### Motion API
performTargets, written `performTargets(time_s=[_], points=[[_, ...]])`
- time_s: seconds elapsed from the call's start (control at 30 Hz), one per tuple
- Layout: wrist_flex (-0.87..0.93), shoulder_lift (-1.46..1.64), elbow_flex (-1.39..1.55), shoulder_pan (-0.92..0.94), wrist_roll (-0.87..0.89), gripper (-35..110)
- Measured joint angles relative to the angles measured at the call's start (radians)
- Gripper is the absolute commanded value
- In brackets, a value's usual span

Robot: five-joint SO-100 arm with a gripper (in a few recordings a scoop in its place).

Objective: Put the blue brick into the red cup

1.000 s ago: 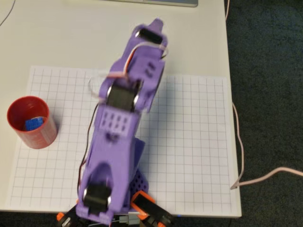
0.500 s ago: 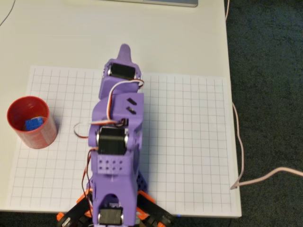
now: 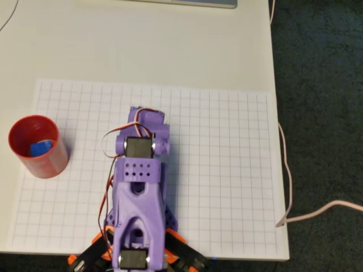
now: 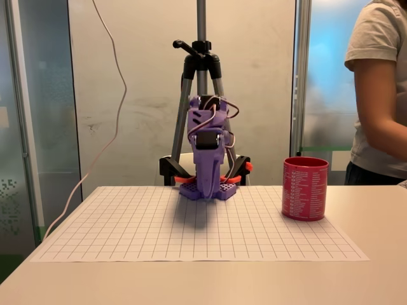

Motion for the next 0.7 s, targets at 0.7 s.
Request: performTargets(time_s=[0.7], points=[[-0.002,0.012,0.012,-0.002,0.041,0]])
